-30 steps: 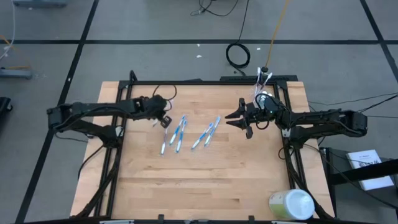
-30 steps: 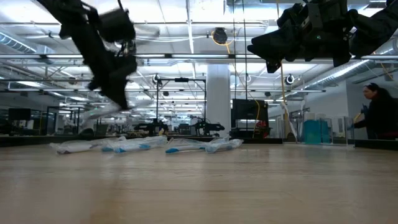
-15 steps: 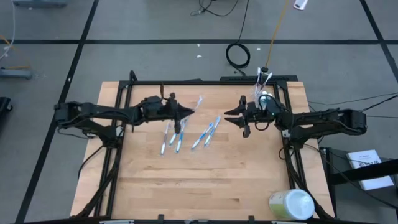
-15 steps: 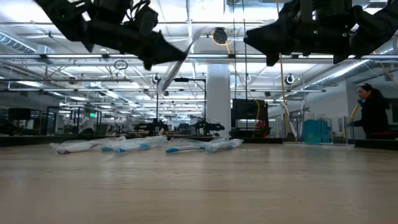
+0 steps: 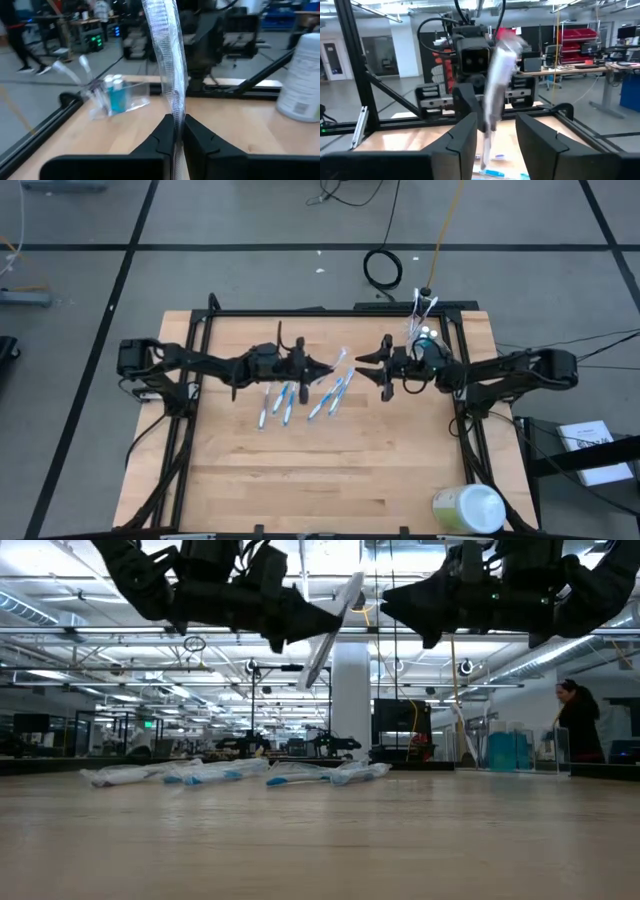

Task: Pick & Place toothbrushing station
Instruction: Put the violet toothbrush into the left of the transparent organizer

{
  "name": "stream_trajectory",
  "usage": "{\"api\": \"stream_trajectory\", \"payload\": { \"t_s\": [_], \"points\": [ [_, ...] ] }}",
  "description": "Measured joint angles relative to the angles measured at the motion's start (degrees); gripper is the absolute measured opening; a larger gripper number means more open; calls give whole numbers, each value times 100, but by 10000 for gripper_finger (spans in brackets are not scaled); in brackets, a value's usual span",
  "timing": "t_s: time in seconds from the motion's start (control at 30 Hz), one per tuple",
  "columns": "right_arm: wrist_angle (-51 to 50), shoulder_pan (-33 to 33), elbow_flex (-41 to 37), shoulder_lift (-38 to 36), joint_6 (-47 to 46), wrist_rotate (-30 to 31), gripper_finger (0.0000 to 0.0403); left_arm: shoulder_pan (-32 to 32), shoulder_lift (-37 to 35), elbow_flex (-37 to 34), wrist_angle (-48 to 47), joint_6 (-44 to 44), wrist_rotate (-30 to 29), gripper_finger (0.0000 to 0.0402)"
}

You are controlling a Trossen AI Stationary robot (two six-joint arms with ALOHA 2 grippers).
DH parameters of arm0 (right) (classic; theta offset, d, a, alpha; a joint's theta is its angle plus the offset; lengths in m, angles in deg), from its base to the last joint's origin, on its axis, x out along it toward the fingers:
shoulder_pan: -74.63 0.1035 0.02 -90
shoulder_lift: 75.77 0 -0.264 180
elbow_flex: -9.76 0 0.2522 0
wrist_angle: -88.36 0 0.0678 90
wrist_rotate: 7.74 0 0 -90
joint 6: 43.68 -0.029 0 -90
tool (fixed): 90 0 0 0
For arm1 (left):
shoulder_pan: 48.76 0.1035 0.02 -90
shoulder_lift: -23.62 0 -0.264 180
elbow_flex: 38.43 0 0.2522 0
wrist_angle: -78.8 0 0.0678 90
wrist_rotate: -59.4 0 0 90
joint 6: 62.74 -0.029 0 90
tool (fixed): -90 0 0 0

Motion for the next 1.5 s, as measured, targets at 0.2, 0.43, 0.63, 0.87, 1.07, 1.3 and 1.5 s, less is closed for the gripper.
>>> {"api": "stream_trajectory", "payload": {
  "t_s": [0.2, 0.43, 0.63, 0.87, 1.07, 1.3, 1.5],
  "points": [
    [62, 1, 249, 385, -146, -13, 168, -78, 168, 445, -182, -227, 251, 11],
    [365, 85, 574, 759, -388, -284, 181, -83, 166, 599, -538, -230, 251, 22],
    [390, 197, 901, 1134, -421, -463, 179, -101, 164, 602, -617, -228, 253, 11],
    [424, 203, 1073, 1303, -405, -455, 166, -107, 164, 604, -791, -251, 164, 24],
    [436, 203, 1073, 1255, -401, -459, 150, -104, 158, 604, -786, -401, 146, 12],
    [430, 186, 882, 996, -251, -459, 135, -100, 105, 604, -641, -506, 142, 16],
    [446, 186, 772, 756, -229, -466, 121, -100, 105, 604, -542, -534, 146, 12]
  ]
}}
